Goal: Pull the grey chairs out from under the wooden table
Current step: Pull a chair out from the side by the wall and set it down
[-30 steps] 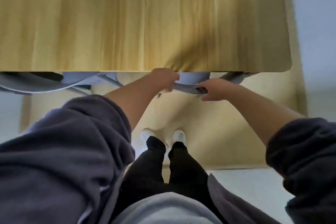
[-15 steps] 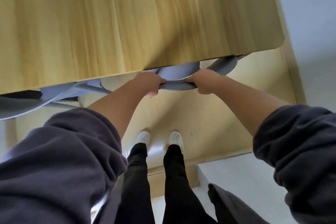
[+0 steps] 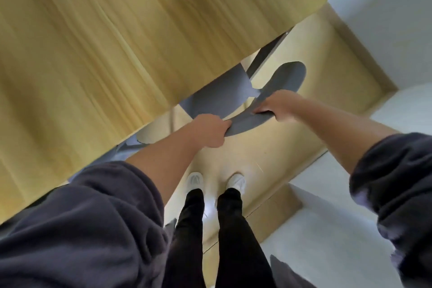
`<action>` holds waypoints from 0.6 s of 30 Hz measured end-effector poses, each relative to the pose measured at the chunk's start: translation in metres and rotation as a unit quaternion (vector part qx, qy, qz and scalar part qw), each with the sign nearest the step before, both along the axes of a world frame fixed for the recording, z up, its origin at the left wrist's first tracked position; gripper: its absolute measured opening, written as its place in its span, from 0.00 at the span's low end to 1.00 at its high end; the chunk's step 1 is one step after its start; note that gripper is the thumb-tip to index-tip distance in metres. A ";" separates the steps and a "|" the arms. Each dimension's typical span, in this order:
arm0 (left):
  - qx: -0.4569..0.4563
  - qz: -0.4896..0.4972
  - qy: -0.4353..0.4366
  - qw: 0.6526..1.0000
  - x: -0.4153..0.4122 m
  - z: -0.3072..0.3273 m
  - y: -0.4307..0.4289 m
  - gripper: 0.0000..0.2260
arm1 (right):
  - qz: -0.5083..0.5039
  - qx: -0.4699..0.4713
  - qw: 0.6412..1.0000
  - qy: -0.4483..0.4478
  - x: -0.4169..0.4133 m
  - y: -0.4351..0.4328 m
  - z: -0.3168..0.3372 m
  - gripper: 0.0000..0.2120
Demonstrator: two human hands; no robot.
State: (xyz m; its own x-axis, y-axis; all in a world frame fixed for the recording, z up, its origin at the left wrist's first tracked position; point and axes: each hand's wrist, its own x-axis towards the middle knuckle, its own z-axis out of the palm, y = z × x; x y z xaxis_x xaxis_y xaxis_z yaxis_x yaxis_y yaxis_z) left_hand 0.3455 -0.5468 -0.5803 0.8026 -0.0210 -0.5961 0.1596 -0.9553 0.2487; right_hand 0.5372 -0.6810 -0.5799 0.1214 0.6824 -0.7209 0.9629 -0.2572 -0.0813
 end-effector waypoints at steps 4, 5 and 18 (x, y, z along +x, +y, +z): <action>-0.019 -0.032 0.004 0.999 -0.009 -0.008 -0.009 0.15 | -0.026 0.018 0.999 -0.016 -0.013 -0.023 -0.009 0.38; -0.018 -0.030 -0.002 0.999 -0.011 -0.010 -0.010 0.15 | -0.025 0.025 0.999 -0.025 -0.015 -0.026 -0.012 0.38; -0.010 -0.019 0.006 1.000 -0.022 -0.030 0.004 0.09 | -0.035 0.047 0.989 -0.138 -0.058 -0.025 -0.010 0.22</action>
State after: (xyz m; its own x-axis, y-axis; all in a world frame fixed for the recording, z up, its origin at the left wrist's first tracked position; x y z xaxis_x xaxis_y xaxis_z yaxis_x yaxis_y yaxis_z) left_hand 0.3238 -0.5423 -0.6104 0.7934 -0.0639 -0.6054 0.1265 -0.9555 0.2666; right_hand 0.4795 -0.7058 -0.5901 0.3545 0.7281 -0.5866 0.9317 -0.3283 0.1556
